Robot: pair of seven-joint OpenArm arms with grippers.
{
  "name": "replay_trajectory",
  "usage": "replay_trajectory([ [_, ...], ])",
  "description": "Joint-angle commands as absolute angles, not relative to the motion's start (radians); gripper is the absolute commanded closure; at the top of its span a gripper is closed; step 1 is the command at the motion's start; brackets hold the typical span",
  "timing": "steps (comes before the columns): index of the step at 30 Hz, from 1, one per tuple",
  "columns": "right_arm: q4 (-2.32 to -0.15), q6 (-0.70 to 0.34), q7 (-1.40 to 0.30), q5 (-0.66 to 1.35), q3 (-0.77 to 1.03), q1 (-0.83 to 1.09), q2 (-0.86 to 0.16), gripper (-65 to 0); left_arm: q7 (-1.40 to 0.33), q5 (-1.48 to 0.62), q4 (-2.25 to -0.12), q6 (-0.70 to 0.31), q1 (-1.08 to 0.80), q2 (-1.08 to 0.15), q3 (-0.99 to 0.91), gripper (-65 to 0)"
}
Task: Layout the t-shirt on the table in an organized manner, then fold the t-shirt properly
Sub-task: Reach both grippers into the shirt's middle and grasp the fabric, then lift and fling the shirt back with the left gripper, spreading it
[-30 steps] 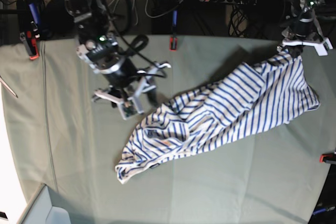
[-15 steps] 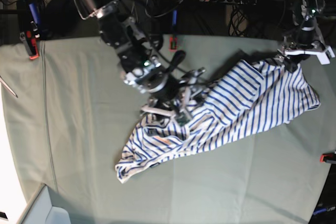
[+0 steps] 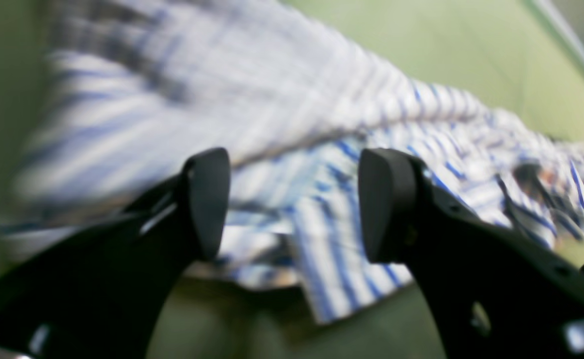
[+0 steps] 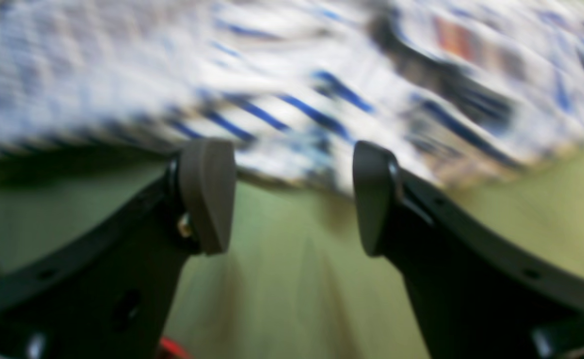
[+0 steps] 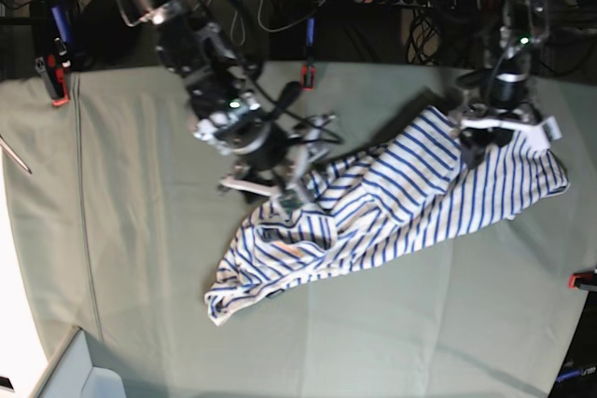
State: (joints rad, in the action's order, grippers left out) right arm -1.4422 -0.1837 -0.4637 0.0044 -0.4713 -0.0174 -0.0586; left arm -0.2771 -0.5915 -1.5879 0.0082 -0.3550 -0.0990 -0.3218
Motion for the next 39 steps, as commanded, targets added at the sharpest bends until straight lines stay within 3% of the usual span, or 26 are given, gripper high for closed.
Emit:
replay_trajectory([
  [1, -1.483, -0.188, -0.44, 0.008, -0.461, -0.019, -0.061, -38.5, -0.252, -0.568, -1.584, 0.005, -0.343, -0.104, -0.302, -39.1],
  [9, -1.566, -0.188, -0.44, 0.008, -0.371, 0.062, -0.119, -38.5, -0.251, -0.532, -1.495, 0.01, -0.272, -0.104, -0.196, -38.6],
  [10, -1.569, -0.188, -0.44, 0.008, -0.36, 0.068, -0.119, -38.5, -0.251, -0.535, -1.488, 0.005, -0.268, -0.104, -0.196, -36.1],
  [12, -1.569, -0.188, -0.44, 0.008, -0.338, 0.079, -0.119, -38.5, -0.249, -0.538, -1.488, 0.004, -0.268, -0.104, -0.196, -24.2],
  [14, -1.569, -0.188, -0.44, 0.008, -0.311, 0.094, -0.119, -38.5, -0.246, -0.539, -1.497, 0.004, -0.266, -0.104, -0.196, -3.2],
  [15, -1.569, -0.189, -0.44, 0.008, -0.298, 0.097, -0.119, -38.5, -0.251, -0.539, -1.497, 0.01, -0.26, -0.104, -0.196, 0.0],
  [17, -1.57, -0.191, -0.44, 0.008, -0.278, 0.099, -0.119, -38.5, -0.251, -0.541, -1.497, 0.007, -0.232, -0.104, -0.194, -2.4],
  [23, -1.573, -0.191, -0.441, 0.008, -0.193, 0.119, -0.12, -38.5, -0.251, -0.541, -1.644, 0.004, -0.234, -0.104, -0.073, -0.1],
  [28, -1.583, -0.191, -0.441, 0.008, -0.062, 0.137, -0.12, -38.5, -0.251, -0.53, -1.785, 0.005, -0.16, -0.107, 0.159, 0.0],
  [39, -1.583, -0.193, -0.441, 0.008, 0.357, 0.213, -0.12, -38.5, -0.252, -0.529, -1.796, 0.002, 0.033, -0.11, 0.677, 0.0],
])
